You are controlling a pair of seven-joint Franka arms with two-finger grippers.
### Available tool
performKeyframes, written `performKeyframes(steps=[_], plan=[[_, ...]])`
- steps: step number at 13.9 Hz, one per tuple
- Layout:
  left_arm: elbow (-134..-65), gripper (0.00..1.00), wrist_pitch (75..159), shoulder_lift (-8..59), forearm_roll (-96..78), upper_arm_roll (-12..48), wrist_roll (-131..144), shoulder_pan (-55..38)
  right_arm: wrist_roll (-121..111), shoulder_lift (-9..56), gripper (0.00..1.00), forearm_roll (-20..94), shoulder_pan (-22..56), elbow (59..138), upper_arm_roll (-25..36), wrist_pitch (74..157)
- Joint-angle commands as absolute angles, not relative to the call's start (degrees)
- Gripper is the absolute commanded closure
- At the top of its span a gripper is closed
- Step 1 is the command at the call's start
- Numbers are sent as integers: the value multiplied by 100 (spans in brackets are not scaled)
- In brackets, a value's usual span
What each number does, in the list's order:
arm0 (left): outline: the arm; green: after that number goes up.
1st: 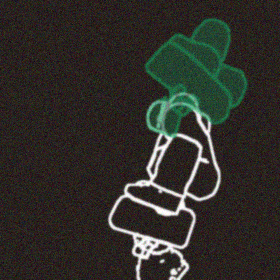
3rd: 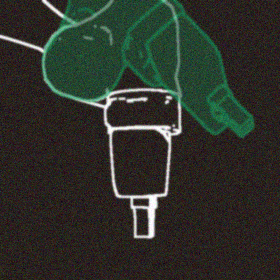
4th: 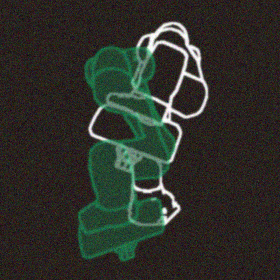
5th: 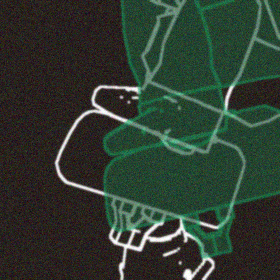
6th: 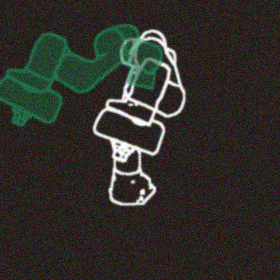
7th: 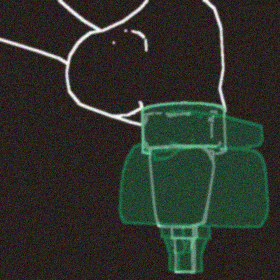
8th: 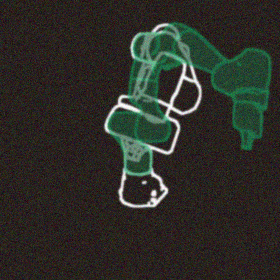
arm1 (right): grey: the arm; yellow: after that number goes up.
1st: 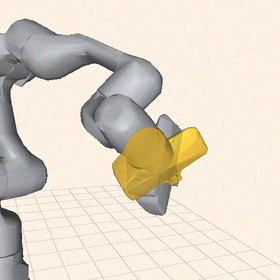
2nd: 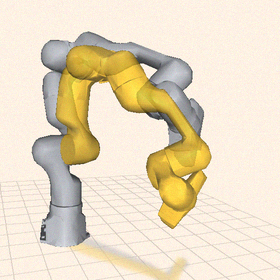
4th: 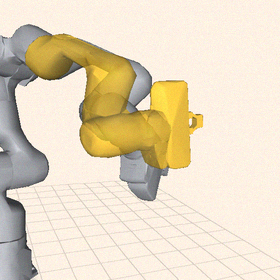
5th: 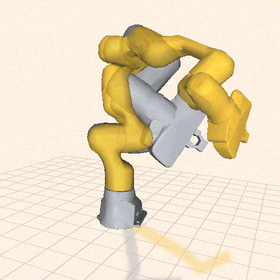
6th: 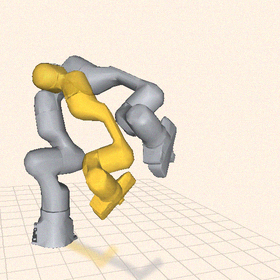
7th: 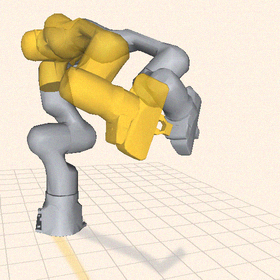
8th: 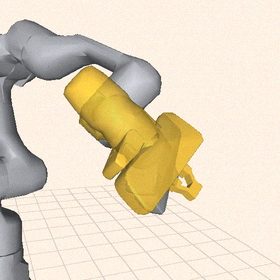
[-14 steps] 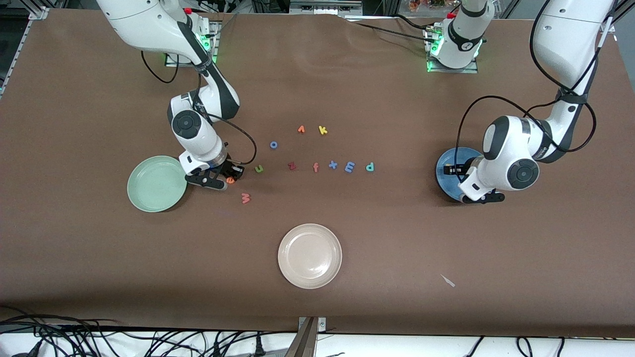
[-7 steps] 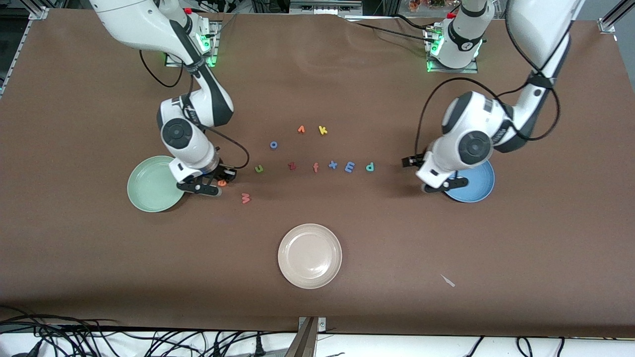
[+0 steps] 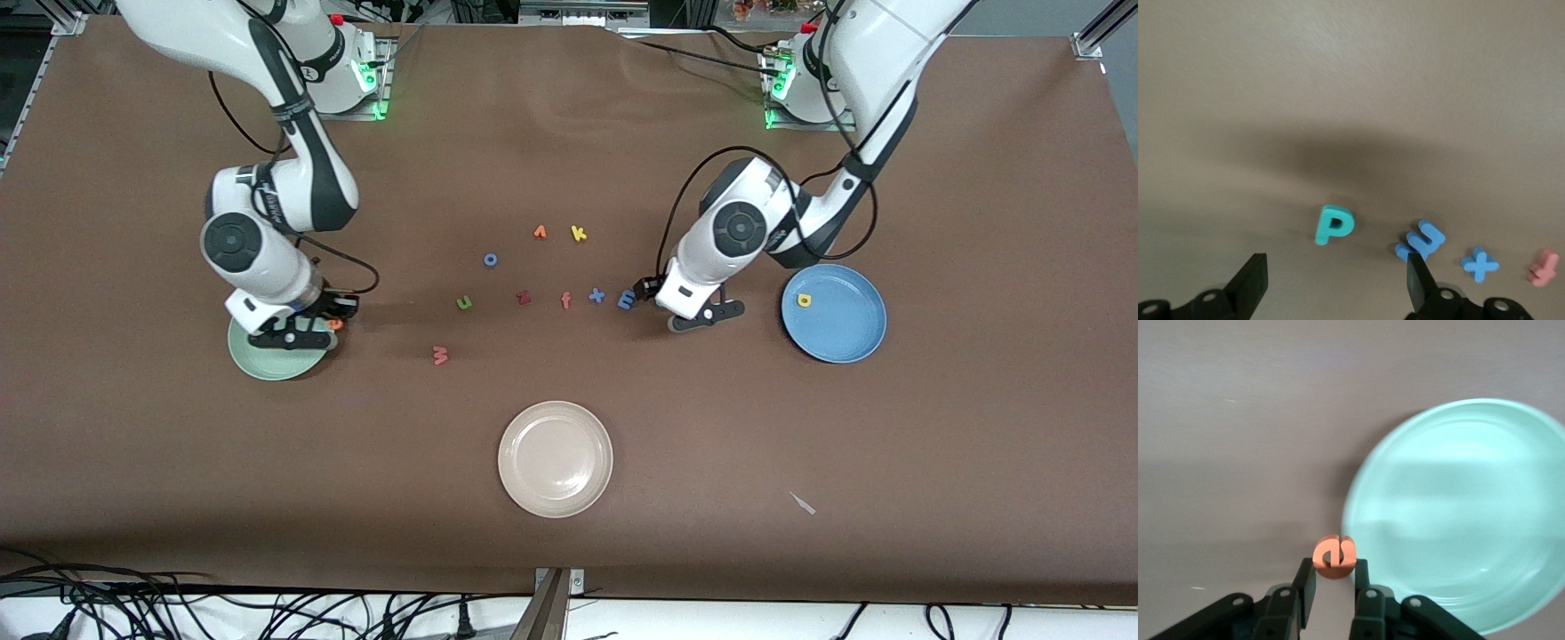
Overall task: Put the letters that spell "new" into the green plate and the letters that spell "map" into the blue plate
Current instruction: 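Drop the orange e on the green plate while the left gripper returns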
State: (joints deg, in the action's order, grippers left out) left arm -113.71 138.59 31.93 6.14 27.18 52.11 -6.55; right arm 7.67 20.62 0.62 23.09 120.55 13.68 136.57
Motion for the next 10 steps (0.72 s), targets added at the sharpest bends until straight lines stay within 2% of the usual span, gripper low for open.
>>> performKeyframes(steps=[1,3,4,5,6,7,10], plan=[[-11277,9,13931,3409,1237,2689,5528,-677,-155,1942,72,132,2320,12278,1774,13719],[-11233,11,13931,3515,1432,2681,5642,-677,-578,2038,71,141,2285,12278,1898,13842],[-11224,14,13922,3524,1441,2689,5651,-677,-702,2083,66,141,2207,12270,1898,13878],[-11224,17,13922,3542,1441,2689,5651,-685,-825,2153,41,132,2154,12235,1898,13878],[-11224,22,13922,3577,1441,2689,5651,-703,-835,2171,5,141,2119,12217,1898,13869],[-11224,26,13922,3629,1441,2689,5651,-729,-826,2171,0,141,2127,12173,1898,13852],[-11180,32,13931,3656,1441,2681,5651,-747,-564,2171,0,236,2197,11867,1846,13554]])
